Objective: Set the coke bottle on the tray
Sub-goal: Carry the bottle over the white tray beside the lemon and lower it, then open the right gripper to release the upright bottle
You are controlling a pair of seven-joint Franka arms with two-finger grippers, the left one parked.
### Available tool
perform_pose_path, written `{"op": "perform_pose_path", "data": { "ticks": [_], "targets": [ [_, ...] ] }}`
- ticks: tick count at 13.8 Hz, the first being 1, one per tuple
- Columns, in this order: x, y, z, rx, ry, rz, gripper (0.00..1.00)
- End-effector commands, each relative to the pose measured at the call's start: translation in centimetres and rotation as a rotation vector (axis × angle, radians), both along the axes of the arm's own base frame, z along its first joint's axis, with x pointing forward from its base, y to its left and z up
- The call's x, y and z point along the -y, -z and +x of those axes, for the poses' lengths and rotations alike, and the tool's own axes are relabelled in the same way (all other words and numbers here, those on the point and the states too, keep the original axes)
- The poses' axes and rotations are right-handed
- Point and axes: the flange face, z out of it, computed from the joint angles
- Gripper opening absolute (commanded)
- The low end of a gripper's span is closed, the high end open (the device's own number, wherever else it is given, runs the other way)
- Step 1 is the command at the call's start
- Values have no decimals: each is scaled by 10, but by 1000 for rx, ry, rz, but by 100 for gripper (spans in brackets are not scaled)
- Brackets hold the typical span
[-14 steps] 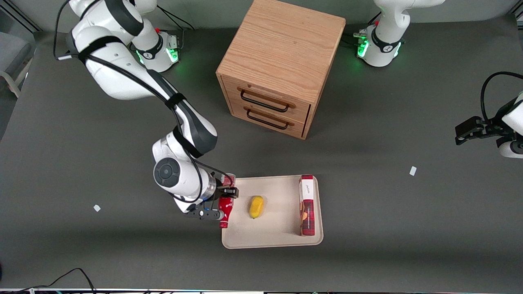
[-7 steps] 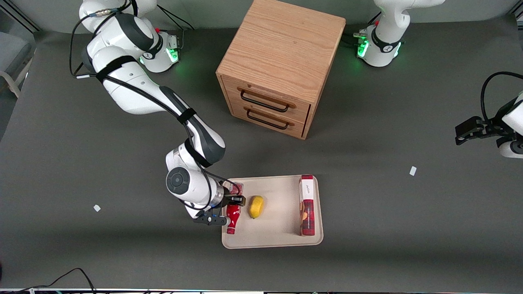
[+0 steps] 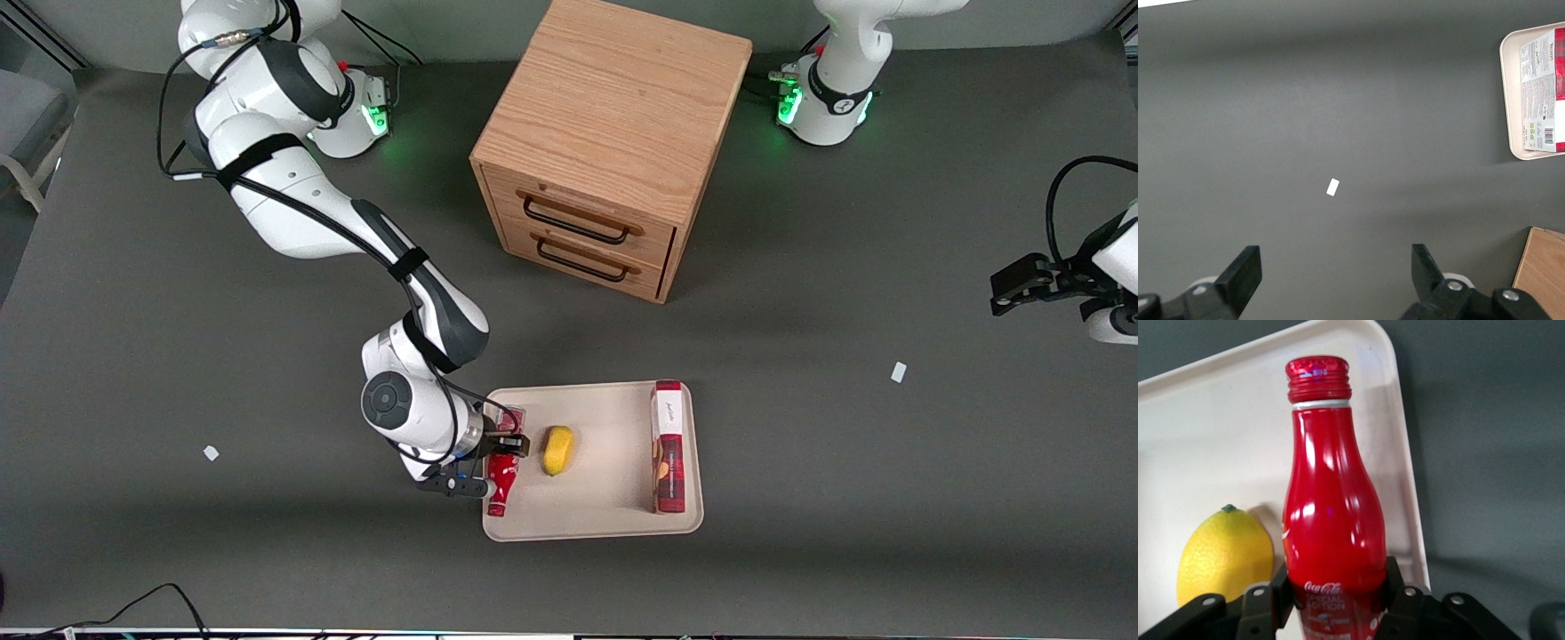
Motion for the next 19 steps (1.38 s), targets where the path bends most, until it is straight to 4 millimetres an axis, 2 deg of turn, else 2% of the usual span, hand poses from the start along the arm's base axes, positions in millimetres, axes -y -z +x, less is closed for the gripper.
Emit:
{"op": "perform_pose_path", "data": {
  "ticks": [1,2,4,12,14,15,16,18,19],
  "targets": [
    [-7,-4,3,21,8,-4,16],
    [-7,-2,3,18,8,-5,34],
    [-6,-1,3,22,2,-11,100],
    [-5,4,2,30,-6,-37,100],
    [-5,-3,4,37,-2,-36,100],
    [-4,-12,5,43,-1,-35,100],
    [1,-29,11,64,7,-30,100],
    [-1,-72,11,72,-10,-39,100],
    [0,-102,9,68,-20,-52,100]
  ]
}}
